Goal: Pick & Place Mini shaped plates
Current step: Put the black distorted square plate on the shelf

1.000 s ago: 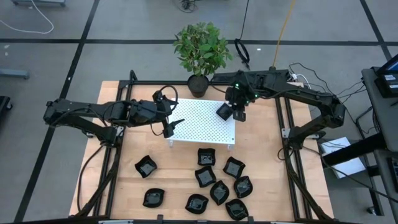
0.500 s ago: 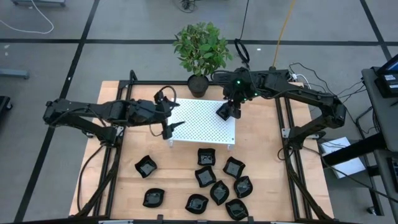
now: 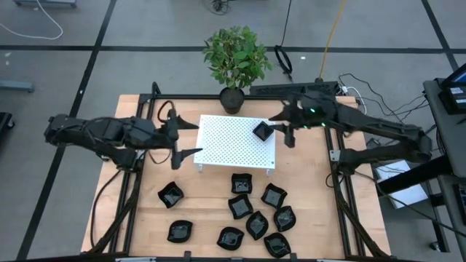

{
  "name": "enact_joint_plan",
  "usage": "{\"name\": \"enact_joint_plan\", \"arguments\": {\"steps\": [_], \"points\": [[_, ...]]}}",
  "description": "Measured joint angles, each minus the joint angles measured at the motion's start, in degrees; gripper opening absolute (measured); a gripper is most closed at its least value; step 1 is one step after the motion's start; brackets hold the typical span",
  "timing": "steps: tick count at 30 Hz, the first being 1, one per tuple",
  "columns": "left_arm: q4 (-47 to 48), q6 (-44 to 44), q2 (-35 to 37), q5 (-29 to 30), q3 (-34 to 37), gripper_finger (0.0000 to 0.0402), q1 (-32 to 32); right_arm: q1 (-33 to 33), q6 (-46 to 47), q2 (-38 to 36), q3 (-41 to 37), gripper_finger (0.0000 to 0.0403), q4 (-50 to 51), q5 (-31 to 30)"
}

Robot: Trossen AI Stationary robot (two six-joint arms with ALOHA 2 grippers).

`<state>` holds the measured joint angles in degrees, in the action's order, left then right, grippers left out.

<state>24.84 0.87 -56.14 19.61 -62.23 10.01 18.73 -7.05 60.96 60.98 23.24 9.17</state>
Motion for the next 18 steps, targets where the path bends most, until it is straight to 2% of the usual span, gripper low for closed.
{"name": "enact_joint_plan", "arguments": {"steps": [4, 7, 12, 18], "points": [[-5.6, -0.8, 2.8, 0.5, 5.0, 0.0353, 2.0, -0.5, 0.6, -9.3, -9.9, 0.0109, -8.1, -0.2], [-10.7, -2.5, 6.1, 4.6, 11.1, 0.0353, 2.8, -0.5, 0.6, -15.7, -16.5, 0.0109, -12.1, -3.1], [-18.3, -5.0, 11.9, 7.9, 20.1, 0.0353, 3.0, -0.5, 2.2, -24.5, -24.7, 0.0109, -13.8, -10.4], [-23.1, -7.2, 17.6, 7.6, 27.5, 0.0353, 4.0, -0.5, 5.2, -33.8, -30.4, 0.0109, -14.0, -10.5]]}}
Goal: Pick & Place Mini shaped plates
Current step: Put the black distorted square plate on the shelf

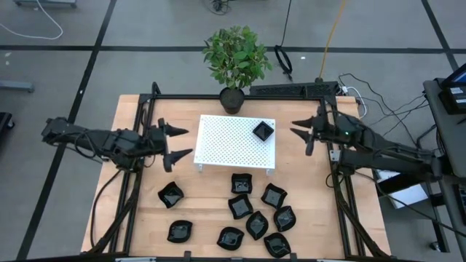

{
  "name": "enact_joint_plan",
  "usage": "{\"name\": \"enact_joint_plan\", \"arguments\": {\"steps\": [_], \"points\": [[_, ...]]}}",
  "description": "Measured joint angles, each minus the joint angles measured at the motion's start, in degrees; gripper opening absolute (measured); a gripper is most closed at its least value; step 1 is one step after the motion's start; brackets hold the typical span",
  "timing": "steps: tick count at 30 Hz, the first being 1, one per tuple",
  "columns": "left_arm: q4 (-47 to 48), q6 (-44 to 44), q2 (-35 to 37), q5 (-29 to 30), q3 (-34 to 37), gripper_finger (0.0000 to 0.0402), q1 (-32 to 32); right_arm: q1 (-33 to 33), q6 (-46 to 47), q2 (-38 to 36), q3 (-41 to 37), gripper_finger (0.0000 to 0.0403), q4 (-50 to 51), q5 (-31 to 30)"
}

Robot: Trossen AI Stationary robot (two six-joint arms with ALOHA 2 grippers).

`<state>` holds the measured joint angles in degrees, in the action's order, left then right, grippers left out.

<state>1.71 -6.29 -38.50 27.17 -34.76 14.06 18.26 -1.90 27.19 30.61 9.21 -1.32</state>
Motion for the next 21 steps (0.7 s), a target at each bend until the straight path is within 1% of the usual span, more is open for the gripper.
{"name": "enact_joint_plan", "arguments": {"steps": [5, 12, 18, 21], "points": [[-2.5, -0.7, 2.9, 0.9, 2.9, 0.0353, 2.4, 0.0, 1.3, -7.5, -3.5, 0.0106, 0.0, 0.0], [-3.1, 1.2, 4.2, 8.3, 3.1, 0.0353, 4.8, 0.0, 2.4, -16.0, -9.6, 0.0098, -1.8, -0.1], [-3.4, 1.6, 4.2, 9.2, 3.1, 0.0353, 4.8, 0.0, 4.2, -19.6, -12.8, 0.0095, -1.8, 0.0], [-3.4, 1.9, 4.2, 9.0, 3.1, 0.0353, 4.8, 0.0, 4.3, -20.4, -14.8, 0.0095, -3.7, -0.1]]}}
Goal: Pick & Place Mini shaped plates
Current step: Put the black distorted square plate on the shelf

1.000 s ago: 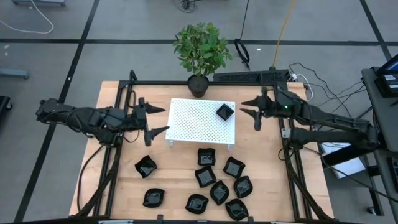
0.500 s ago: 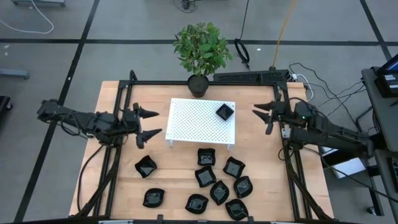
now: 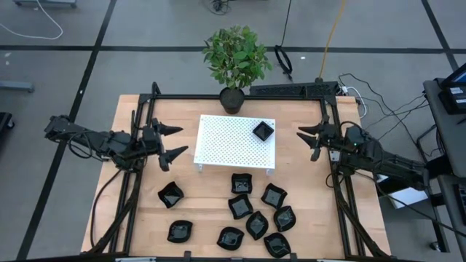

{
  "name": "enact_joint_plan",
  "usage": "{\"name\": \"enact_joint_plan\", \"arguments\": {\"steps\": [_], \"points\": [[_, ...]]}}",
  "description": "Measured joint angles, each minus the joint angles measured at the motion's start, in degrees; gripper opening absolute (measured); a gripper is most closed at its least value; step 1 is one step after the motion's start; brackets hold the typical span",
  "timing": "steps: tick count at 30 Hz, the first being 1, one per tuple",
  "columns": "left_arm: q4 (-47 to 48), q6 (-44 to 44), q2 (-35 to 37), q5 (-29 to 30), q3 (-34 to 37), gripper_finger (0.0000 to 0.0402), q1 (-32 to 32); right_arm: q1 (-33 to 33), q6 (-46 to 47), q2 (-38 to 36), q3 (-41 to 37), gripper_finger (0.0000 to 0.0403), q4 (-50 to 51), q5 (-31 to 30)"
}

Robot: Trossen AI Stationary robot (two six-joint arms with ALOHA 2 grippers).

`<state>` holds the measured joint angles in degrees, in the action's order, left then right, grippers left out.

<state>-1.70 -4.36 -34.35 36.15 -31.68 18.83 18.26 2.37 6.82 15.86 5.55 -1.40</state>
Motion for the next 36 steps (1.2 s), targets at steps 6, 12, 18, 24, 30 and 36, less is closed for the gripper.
{"name": "enact_joint_plan", "arguments": {"steps": [6, 12, 18, 24, 30, 36], "points": [[-0.2, -0.6, 0.0, -0.1, 0.0, 0.0353, 0.0, 0.0, 0.0, -0.3, -5.3, 0.0094, -7.8, 0.0], [0.1, -1.8, -0.4, -0.1, 0.0, 0.0353, 0.0, 0.0, 0.0, -0.3, -9.5, 0.0093, -13.5, 0.1], [0.2, -0.1, -1.9, -0.1, 0.0, 0.0353, -0.1, 0.0, 0.0, -0.3, -11.9, 0.0094, -17.6, 0.1], [0.3, -0.3, -3.6, -0.1, 0.0, 0.0353, 0.0, 0.0, 0.0, -0.3, -12.6, 0.0093, -17.5, 0.0], [2.7, -0.3, -5.7, -1.7, 0.0, 0.0353, -0.1, 0.0, 0.0, -0.3, -12.7, 0.0094, -17.0, 0.0], [3.2, -2.8, -6.6, -1.0, -0.4, 0.0353, -0.1, 0.0, 0.0, -0.3, -12.8, 0.0094, -17.1, 0.0]]}}
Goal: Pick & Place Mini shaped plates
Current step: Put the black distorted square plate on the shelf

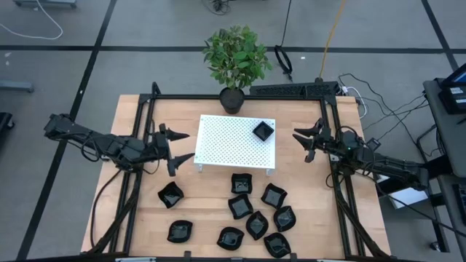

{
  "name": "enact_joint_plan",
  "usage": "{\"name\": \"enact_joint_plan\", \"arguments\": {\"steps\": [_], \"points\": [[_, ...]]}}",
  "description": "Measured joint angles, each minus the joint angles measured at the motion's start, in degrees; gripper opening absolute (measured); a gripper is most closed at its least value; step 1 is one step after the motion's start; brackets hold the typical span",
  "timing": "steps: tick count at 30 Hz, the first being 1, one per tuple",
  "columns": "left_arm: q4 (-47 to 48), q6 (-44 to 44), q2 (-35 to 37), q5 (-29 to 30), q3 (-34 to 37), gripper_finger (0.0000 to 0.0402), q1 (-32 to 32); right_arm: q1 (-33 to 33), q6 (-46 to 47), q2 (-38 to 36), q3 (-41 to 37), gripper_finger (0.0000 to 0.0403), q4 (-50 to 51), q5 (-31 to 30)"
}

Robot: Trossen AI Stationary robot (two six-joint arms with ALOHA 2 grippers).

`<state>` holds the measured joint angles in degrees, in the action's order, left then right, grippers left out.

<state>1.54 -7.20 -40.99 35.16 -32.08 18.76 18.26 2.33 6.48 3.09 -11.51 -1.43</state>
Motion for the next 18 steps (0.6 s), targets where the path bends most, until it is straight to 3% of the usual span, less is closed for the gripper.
{"name": "enact_joint_plan", "arguments": {"steps": [3, 10, 18], "points": [[5.5, -5.8, 0.0, 0.7, -3.2, 0.0353, 0.0, 0.0, 0.0, 0.0, 0.0, 0.0096, 0.1, 0.0], [36.0, -22.0, -7.7, -1.1, -16.5, 0.0353, 0.2, 0.0, 0.0, 0.0, 0.0, 0.0095, 0.2, 0.0], [59.5, -43.4, -21.1, -21.9, -22.8, 0.0353, -1.5, 0.0, 0.0, 0.0, -0.1, 0.0094, 0.2, 0.0]]}}
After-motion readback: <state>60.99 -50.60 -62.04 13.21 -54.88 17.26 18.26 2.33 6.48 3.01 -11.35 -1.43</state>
